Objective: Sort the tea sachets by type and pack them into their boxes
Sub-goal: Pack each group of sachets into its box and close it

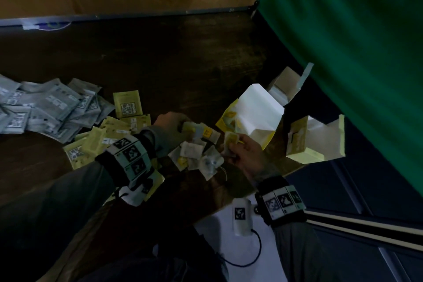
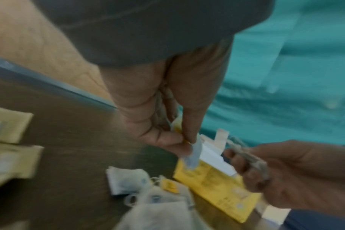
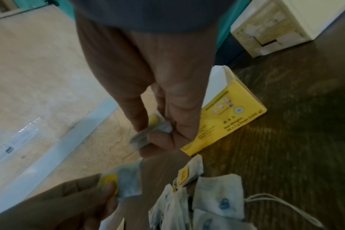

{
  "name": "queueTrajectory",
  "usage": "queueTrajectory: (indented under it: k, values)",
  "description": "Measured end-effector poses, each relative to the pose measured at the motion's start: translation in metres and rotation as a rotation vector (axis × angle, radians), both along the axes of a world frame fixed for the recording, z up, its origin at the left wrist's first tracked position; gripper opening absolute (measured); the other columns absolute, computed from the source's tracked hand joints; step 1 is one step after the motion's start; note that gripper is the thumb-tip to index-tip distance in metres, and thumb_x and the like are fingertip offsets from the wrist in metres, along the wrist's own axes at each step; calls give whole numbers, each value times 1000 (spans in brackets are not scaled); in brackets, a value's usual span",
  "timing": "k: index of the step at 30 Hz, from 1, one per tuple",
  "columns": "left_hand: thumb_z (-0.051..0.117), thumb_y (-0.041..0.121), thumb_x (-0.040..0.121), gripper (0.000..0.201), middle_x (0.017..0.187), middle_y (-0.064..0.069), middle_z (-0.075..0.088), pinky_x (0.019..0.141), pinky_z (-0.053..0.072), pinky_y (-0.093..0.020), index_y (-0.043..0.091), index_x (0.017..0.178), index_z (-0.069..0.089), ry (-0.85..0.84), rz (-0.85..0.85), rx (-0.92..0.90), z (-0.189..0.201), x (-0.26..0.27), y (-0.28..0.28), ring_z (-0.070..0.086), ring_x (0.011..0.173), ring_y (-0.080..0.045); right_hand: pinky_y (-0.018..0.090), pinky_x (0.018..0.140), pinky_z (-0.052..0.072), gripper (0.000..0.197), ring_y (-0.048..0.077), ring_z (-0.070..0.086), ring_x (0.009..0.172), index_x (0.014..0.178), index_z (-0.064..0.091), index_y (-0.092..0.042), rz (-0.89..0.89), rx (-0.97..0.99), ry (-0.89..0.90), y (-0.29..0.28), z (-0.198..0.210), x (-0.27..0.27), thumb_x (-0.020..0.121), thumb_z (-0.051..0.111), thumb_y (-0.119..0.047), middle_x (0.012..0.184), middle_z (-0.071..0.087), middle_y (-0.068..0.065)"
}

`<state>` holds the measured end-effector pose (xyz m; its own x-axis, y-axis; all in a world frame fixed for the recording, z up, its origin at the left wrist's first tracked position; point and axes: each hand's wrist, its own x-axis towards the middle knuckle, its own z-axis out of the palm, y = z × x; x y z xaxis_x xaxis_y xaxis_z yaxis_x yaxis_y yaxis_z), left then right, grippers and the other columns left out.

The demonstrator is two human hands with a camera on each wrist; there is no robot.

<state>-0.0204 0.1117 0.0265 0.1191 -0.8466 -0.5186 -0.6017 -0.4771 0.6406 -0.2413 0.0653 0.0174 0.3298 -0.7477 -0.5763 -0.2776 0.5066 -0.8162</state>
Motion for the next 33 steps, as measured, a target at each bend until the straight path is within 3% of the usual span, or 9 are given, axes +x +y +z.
queueTrajectory:
  k: [3,7,11,13,16,20,23,29,33]
  values:
    - [55,28,92,22,104,1,63,83,48,-30,20,111,64,80,-19,-17,3,-9,-2,59,97,-15,26,63,51,14,16,58,69,94,65,-15,17,-22,-23,2,4,4,92,54,-6,76,64,5]
    - [51,26,95,29,97,6,63,84,48,-29,20,122,59,122,-96,13,6,-15,-5,60,93,-13,43,78,50,9,26,61,85,92,70,-17,162,-198,2,6,8,17,88,63,-15,93,67,25]
    - [58,25,90,39,101,7,64,88,51,-31,23,128,50,124,-123,8,8,-17,-8,61,99,-13,17,72,53,20,6,63,82,109,65,-5,288,-402,121,3,12,22,91,59,-12,98,67,10]
    - [59,22,90,42,112,0,65,88,51,-32,18,129,45,157,-65,-11,7,-19,-8,61,104,-17,26,71,54,13,5,62,72,100,68,-6,292,-404,140,3,8,22,90,59,-9,92,68,17]
    - [62,22,88,45,112,-3,67,85,51,-31,15,128,43,195,-7,-44,5,-21,-7,62,103,-18,47,77,54,6,29,67,81,89,69,-12,249,-407,192,4,7,21,88,63,-13,92,70,24]
    - [65,25,86,41,114,1,63,88,51,-32,18,123,49,189,-24,-52,-1,-21,-3,60,105,-16,29,71,54,10,12,64,76,86,63,-10,-4,-388,219,-21,17,5,90,61,-19,83,67,7]
    - [63,26,87,36,117,-2,59,88,48,-30,18,121,53,85,-89,-21,-12,-16,3,57,108,-18,48,73,56,19,28,64,73,74,55,-14,-174,-436,463,-55,8,-9,87,62,-26,72,64,8]
    - [56,24,89,29,118,-3,61,88,51,-31,22,118,55,-17,-157,84,-33,-11,8,60,107,-21,39,83,48,49,35,55,109,126,44,-14,108,-198,724,-67,0,-2,86,61,-34,123,55,13]
    - [54,22,88,27,116,-1,62,91,52,-34,27,115,58,-52,-158,82,-36,-1,4,61,105,-20,44,89,45,47,35,45,118,133,35,-13,270,-564,885,-49,9,3,92,54,-26,130,41,13]
